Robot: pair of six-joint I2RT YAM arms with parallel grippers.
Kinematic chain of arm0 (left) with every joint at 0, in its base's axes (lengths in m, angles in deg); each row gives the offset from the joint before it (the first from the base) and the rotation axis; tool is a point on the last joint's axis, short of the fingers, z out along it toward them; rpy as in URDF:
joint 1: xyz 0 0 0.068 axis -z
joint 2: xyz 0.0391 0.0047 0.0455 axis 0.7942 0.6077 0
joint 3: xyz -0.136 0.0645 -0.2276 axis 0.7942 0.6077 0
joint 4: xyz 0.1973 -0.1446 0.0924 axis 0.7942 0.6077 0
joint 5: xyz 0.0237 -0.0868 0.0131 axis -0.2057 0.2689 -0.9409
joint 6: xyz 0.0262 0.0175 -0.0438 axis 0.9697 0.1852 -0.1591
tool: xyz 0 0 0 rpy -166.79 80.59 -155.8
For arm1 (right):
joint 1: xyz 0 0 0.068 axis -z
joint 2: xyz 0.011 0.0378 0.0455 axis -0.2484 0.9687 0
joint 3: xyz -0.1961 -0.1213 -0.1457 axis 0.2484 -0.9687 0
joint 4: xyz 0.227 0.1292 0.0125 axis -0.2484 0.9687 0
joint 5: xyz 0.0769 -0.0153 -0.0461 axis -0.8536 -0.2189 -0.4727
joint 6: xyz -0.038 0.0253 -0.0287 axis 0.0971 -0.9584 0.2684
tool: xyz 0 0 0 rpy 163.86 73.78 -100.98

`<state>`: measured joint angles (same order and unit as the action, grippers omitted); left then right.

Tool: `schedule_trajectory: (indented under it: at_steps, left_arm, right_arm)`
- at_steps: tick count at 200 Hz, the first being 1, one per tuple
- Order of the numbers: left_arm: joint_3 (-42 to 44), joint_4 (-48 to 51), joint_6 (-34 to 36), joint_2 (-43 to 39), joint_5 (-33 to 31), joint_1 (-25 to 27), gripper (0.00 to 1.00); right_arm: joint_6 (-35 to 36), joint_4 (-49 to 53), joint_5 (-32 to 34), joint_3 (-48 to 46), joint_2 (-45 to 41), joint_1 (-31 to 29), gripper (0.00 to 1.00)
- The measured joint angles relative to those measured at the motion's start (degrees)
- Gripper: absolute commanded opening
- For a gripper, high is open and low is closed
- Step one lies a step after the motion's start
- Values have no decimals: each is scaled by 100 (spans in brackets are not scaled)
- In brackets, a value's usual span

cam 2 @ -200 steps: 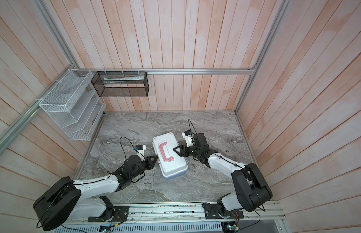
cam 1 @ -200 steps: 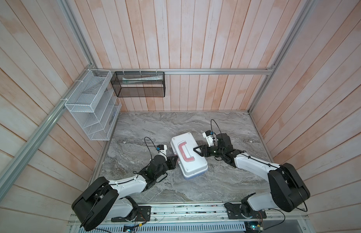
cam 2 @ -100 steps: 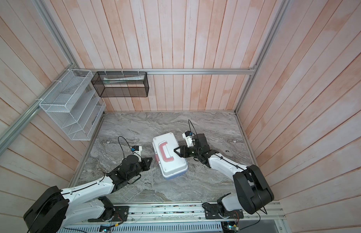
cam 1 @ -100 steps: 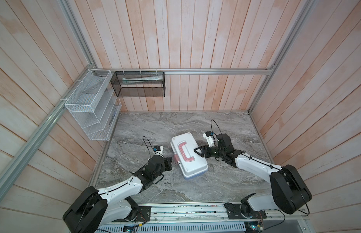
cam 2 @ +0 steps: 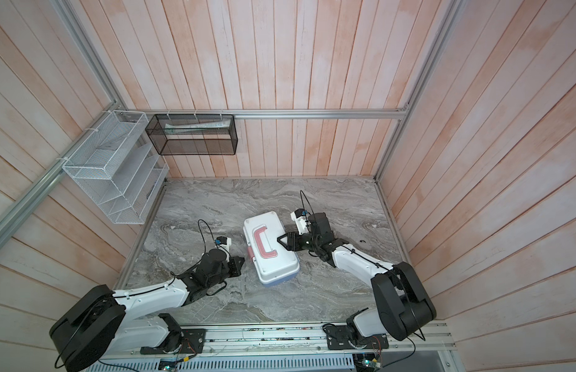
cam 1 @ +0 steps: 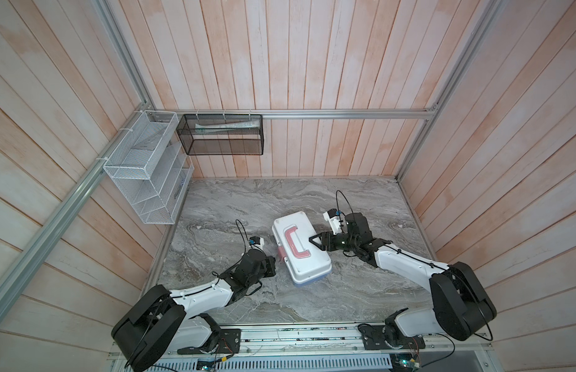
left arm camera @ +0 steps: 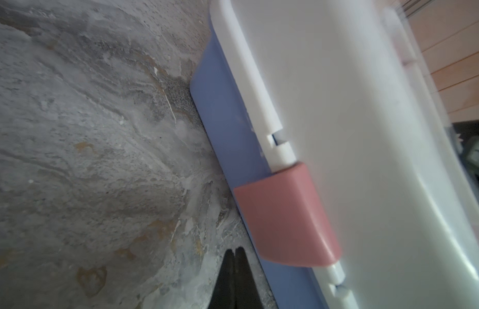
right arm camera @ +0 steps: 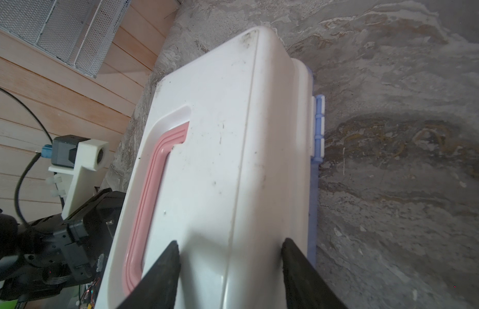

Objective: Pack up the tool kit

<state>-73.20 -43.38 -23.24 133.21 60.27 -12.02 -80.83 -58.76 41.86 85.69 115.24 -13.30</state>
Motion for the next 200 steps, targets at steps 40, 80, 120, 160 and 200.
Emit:
schedule_trajectory:
  at_steps: [40, 80, 120, 160, 200]
  left_arm:
    - [-321, -90, 153, 426, 127, 28, 0]
    - [-570, -90, 275, 866, 144, 63, 0]
    - [-715, 201, 483, 918, 26, 118, 0]
    - [-715, 667, 1069, -507, -584, -260, 39]
    - [-415, 404, 2000, -1858, -1797, -1659, 97]
  right_arm:
    - [-7, -57, -9, -61, -35, 0, 58]
    - [-61, -188, 15, -216, -146, -4, 58]
    - [-70, -236, 116, -232, -162, -46, 57]
    - [83, 400, 789, -166, -588, 90, 61]
    - [50, 527, 2505, -446, -1781, 1412, 65]
